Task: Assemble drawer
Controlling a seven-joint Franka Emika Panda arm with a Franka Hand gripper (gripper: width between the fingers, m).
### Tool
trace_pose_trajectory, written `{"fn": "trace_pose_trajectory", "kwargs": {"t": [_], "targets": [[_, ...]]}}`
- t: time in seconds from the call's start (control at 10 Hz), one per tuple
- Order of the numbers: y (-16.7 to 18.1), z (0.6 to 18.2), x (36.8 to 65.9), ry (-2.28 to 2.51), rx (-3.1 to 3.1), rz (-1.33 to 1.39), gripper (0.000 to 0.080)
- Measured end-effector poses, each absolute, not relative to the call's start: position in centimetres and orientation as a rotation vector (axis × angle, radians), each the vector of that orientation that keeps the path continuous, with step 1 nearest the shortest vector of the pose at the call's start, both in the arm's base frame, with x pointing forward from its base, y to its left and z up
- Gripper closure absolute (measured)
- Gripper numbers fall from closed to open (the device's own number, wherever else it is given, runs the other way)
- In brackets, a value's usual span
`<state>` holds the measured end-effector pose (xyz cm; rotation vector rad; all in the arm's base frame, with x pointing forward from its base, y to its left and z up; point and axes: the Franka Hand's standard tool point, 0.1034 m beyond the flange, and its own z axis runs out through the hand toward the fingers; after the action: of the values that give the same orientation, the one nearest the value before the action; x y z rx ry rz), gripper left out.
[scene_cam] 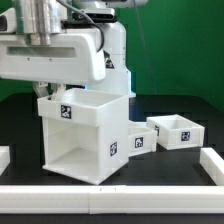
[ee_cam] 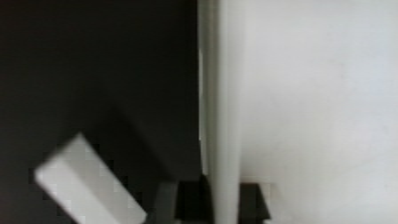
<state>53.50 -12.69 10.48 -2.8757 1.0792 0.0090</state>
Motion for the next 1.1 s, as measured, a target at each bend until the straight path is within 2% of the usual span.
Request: {"fn": "trace_pose_trajectory", "kwargs": {"t": [0.2,0.7,1.1], "targets": [[-11.3,10.2,53.7,1.391,-2.704,0.037,0.0766],[-2.2,10.0,54.8,1.947,-2.356,0.099,0.0765],[3.0,9.7,55.3,2.235,-2.101,0.117,0.0765]]}}
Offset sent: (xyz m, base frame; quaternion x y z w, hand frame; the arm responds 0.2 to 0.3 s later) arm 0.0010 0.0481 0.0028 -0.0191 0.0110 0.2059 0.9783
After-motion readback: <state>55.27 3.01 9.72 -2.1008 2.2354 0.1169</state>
